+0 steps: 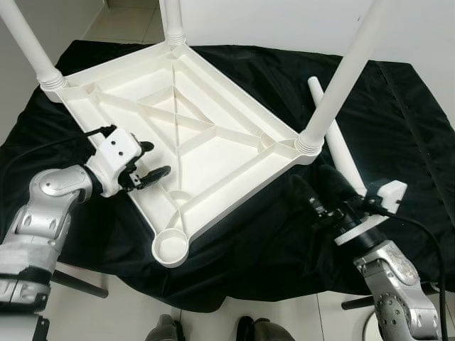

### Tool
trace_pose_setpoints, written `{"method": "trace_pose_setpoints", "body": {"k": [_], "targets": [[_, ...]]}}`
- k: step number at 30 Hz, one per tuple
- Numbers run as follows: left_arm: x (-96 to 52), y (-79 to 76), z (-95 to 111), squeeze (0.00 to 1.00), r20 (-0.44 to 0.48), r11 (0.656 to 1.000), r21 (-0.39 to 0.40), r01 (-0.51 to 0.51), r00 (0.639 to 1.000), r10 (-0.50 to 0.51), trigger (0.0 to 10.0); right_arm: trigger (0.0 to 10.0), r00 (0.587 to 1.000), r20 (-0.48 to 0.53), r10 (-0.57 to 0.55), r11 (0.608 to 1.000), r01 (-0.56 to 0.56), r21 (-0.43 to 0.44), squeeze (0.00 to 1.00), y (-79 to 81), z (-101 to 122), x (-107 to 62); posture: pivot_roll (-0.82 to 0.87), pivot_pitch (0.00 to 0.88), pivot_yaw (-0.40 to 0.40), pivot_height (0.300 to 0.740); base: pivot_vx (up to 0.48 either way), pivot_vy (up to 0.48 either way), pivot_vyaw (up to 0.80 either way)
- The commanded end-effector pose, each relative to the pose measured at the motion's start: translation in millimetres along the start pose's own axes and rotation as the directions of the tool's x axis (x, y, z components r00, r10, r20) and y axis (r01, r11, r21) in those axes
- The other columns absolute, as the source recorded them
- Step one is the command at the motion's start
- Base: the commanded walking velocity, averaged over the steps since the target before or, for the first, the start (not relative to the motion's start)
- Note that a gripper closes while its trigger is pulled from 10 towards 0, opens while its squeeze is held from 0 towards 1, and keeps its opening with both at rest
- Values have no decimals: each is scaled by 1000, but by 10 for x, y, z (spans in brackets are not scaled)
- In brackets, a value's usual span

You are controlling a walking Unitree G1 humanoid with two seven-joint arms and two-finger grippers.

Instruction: Building children table

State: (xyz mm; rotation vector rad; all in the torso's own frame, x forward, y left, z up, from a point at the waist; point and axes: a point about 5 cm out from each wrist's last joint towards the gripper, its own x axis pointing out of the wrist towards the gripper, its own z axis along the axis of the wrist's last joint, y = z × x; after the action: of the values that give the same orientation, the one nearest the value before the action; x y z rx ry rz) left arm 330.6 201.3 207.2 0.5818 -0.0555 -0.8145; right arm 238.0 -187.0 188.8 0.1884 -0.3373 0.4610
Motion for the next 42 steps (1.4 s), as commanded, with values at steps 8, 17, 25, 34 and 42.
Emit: {"method": "trace_pose_setpoints", "body": {"k": [8, 17, 25, 34, 42], "targets": [[-79, -230, -158, 0, -82, 979, 78, 190, 980, -183, 10000, 10000, 1000, 4, -21, 1000, 21, -1, 0, 12, 25, -29, -5, 139, 29, 740, 0, 0, 0], [66, -475, -234, 0, -97, 963, 125, 239, 969, -228, 10000, 10000, 1000, 12, -27, 1000, 27, -13, 0, 2, 71, -7, -17, 129, 27, 740, 0, 0, 0], [158, -718, -156, 0, -31, 953, 95, 288, 958, -286, 10000, 10000, 999, 13, -31, 999, 31, -24, 0, -21, 95, -1, -25, 124, 27, 740, 0, 0, 0], [239, -668, -34, 0, 51, 967, 92, 239, 968, -244, 10000, 10000, 999, 6, -34, 999, 34, -30, 0, -32, 90, -7, -23, 115, 19, 740, 0, 0, 0], [100, -161, -95, 1000, -1, 979, 49, 198, 980, -198, 10000, 10000, 1000, 1, -23, 999, 23, -26, 0, -49, 75, 20, -11, 107, 16, 740, 0, 0, 0]]}}
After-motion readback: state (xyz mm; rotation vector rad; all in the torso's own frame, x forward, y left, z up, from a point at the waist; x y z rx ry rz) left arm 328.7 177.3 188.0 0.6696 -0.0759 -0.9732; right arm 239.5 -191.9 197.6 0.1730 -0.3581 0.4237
